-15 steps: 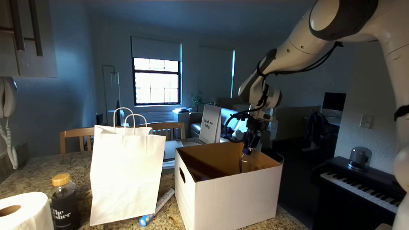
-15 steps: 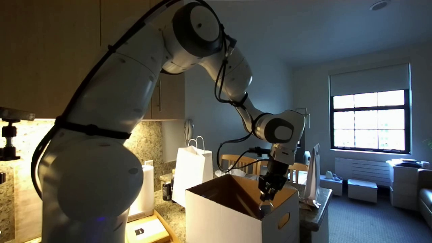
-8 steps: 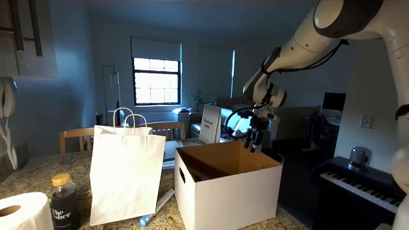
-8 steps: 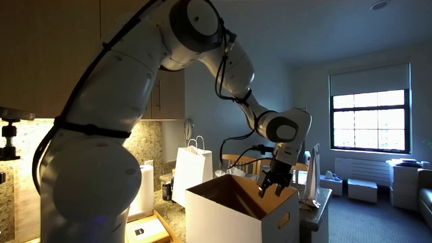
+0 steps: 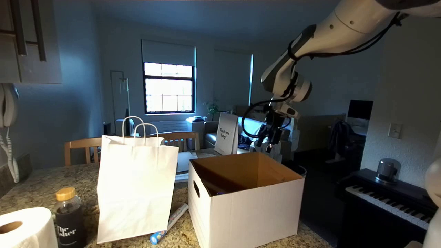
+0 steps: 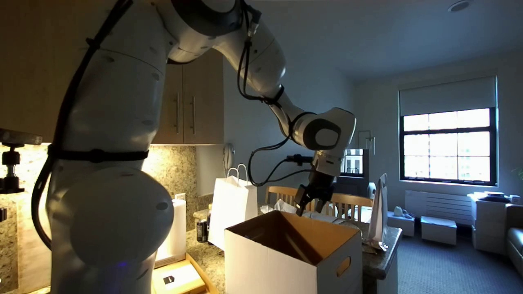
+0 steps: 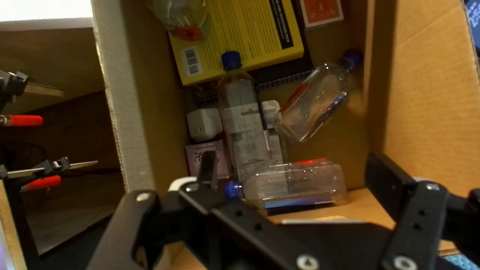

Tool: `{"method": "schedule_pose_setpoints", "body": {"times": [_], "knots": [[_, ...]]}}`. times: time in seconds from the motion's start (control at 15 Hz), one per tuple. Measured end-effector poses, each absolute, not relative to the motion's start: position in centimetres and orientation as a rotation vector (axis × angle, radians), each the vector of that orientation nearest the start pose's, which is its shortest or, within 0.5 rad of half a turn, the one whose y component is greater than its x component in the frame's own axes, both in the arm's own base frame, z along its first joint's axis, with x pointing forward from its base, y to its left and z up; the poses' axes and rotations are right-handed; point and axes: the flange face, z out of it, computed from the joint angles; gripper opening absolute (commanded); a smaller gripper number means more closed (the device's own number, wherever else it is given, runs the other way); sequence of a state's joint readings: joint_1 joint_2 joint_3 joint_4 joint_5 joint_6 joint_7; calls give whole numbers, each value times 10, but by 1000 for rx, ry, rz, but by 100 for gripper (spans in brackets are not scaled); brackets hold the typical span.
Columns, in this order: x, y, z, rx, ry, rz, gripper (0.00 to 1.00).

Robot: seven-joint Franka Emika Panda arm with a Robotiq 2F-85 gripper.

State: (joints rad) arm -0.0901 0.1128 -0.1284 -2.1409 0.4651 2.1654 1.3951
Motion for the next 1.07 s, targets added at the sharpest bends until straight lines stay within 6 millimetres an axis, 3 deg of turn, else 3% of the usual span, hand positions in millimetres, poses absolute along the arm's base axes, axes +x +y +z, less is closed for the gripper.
{"method": "schedule_pose_setpoints", "body": {"times": [0.4,0.67,0.87,1.07], "knots": [[495,-17,374,-1863,2210,380,100],[462,35,381,-1939,2139,345,100],[445,55,378,-1967,2107,346,100],[443,54,378,-1965,2108,344,100]]}}
